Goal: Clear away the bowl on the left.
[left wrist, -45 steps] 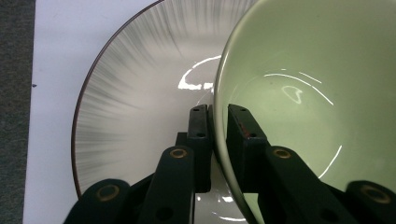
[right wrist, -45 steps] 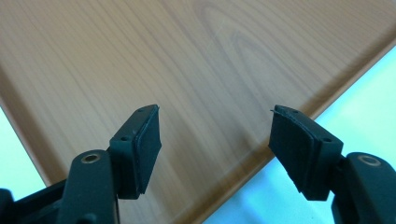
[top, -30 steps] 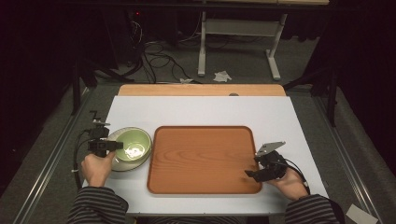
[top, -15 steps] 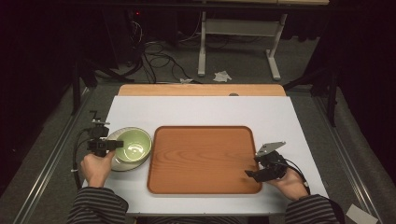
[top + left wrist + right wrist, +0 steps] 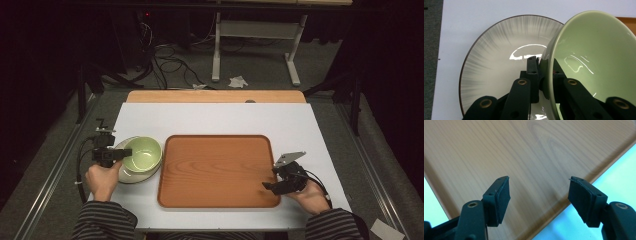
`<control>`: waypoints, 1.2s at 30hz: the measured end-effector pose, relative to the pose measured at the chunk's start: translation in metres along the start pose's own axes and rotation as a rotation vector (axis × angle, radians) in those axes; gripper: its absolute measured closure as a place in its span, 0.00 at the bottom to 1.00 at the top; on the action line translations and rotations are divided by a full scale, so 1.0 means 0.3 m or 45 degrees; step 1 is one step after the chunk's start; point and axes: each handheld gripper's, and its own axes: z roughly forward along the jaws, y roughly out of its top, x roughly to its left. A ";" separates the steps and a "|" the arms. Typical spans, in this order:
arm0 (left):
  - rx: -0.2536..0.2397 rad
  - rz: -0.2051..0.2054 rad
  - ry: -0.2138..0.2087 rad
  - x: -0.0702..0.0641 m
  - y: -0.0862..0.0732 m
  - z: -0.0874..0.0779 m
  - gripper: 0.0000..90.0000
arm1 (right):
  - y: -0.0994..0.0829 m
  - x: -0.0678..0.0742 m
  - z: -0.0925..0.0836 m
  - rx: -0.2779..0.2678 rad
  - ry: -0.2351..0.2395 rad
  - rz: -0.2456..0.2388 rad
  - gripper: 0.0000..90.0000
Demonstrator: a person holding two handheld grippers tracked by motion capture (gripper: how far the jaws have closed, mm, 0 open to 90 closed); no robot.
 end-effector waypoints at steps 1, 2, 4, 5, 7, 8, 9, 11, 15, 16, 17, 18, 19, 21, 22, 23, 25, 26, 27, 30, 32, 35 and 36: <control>-0.006 0.010 0.004 -0.003 0.000 -0.005 0.92 | 0.000 0.000 0.000 -0.004 0.004 0.004 0.39; -0.030 0.012 0.010 -0.011 0.000 -0.009 0.92 | 0.000 0.000 0.000 -0.006 0.004 0.006 0.39; -0.053 0.027 0.006 -0.024 0.000 -0.022 0.92 | 0.000 0.000 0.000 -0.001 0.000 -0.002 0.39; -0.063 0.033 -0.005 -0.029 0.000 -0.027 0.92 | 0.000 0.001 -0.001 0.000 0.000 -0.005 0.39; -0.076 0.048 -0.016 -0.042 0.000 -0.034 0.92 | 0.000 0.001 -0.001 -0.003 0.002 -0.001 0.39; -0.078 0.055 -0.022 -0.048 0.000 -0.036 0.92 | 0.000 0.001 -0.001 -0.004 0.002 0.001 0.39; -0.079 0.061 -0.026 -0.053 0.000 -0.036 0.92 | 0.000 0.000 0.000 -0.001 0.000 0.000 0.39; -0.078 0.071 -0.038 -0.064 0.001 -0.036 0.92 | 0.000 0.001 0.001 -0.001 0.005 0.005 0.39; -0.081 0.109 -0.060 -0.091 0.000 -0.043 0.92 | 0.000 0.000 0.001 0.002 0.000 0.000 0.39; -0.083 0.119 -0.069 -0.100 0.001 -0.045 0.92 | 0.000 0.001 0.002 -0.001 0.003 -0.004 0.39; -0.086 0.130 -0.081 -0.108 0.000 -0.047 0.92 | 0.000 0.001 0.002 -0.001 0.003 -0.004 0.39; -0.089 0.142 -0.094 -0.121 0.000 -0.049 0.92 | 0.000 0.001 0.001 -0.001 0.003 -0.004 0.39; -0.090 0.147 -0.101 -0.127 0.000 -0.049 0.92 | 0.000 0.001 0.002 -0.003 0.004 0.000 0.39; -0.084 0.168 -0.120 -0.145 0.002 -0.047 0.92 | 0.000 0.001 0.003 -0.004 0.007 0.002 0.39; -0.083 0.175 -0.124 -0.152 0.002 -0.045 0.92 | 0.000 0.001 0.004 -0.003 0.004 0.004 0.39; -0.076 0.185 -0.130 -0.161 0.002 -0.043 0.92 | 0.000 0.001 0.004 -0.003 0.006 0.004 0.39; -0.065 0.206 -0.143 -0.180 0.001 -0.038 0.92 | 0.001 0.002 0.003 0.001 0.006 0.006 0.39; -0.061 0.213 -0.149 -0.186 0.001 -0.037 0.92 | 0.001 0.003 0.004 -0.003 0.002 0.008 0.39; -0.062 0.223 -0.152 -0.193 0.001 -0.036 0.92 | 0.000 0.003 0.004 -0.002 0.001 -0.001 0.39; -0.058 0.238 -0.178 -0.215 0.001 -0.035 0.92 | 0.001 0.003 0.004 -0.005 0.002 0.002 0.39; -0.063 0.260 -0.179 -0.233 0.001 -0.036 0.92 | 0.001 0.002 0.005 0.001 0.004 0.000 0.39; -0.063 0.298 -0.185 -0.262 0.001 -0.036 0.92 | 0.001 0.002 0.007 -0.003 0.005 0.000 0.39; -0.062 0.303 -0.190 -0.268 0.001 -0.036 0.92 | 0.001 0.002 0.006 -0.001 0.003 0.001 0.39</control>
